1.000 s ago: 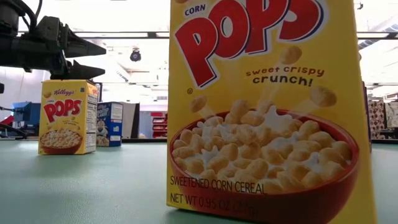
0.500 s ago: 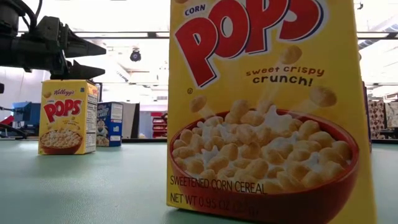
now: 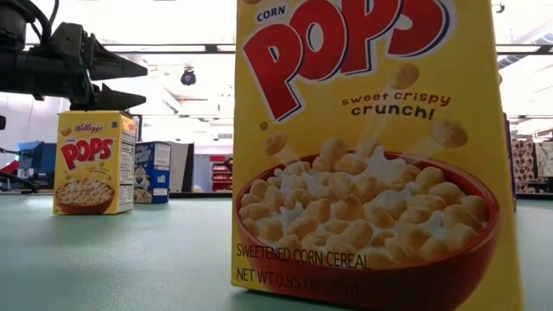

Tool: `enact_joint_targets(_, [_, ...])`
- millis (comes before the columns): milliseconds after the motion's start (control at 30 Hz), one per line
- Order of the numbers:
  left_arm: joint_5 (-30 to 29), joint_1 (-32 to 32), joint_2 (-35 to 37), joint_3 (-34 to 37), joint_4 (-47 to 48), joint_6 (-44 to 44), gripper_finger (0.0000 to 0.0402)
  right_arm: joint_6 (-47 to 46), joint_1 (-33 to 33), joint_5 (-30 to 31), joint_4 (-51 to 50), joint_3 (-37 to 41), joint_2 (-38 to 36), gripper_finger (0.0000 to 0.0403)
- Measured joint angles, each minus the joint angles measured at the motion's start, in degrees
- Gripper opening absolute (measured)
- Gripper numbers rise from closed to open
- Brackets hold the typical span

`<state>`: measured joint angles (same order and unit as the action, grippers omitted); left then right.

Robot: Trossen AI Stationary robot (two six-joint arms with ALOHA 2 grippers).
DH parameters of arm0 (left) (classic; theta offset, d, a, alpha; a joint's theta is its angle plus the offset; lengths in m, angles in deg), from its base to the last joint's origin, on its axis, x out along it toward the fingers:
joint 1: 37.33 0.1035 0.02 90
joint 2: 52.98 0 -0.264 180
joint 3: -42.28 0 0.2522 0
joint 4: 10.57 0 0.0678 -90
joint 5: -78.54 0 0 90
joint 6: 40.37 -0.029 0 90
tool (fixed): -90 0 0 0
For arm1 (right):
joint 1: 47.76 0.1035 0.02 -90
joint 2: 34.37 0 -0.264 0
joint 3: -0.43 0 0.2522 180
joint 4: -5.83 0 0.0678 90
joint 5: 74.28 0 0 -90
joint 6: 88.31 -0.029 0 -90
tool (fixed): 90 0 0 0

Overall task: Stack cereal on shelf
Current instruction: Put the center blue cereal box on the shelf

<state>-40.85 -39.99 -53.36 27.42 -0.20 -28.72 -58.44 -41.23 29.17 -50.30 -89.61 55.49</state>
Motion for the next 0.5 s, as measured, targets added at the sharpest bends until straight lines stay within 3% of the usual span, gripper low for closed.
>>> enact_joint_targets(233, [0.0,-0.02,-0.07,0.0,0.0,0.0,0.04,2.22,-0.31,-3.78,0.76,-0.06,-0.07,0.0199])
enact_joint_targets(500, [0.0,0.02,-0.11,-0.01,0.0,-0.01,0.04,2.46,-1.03,-4.5,5.76,-0.06,-0.07,0.0265])
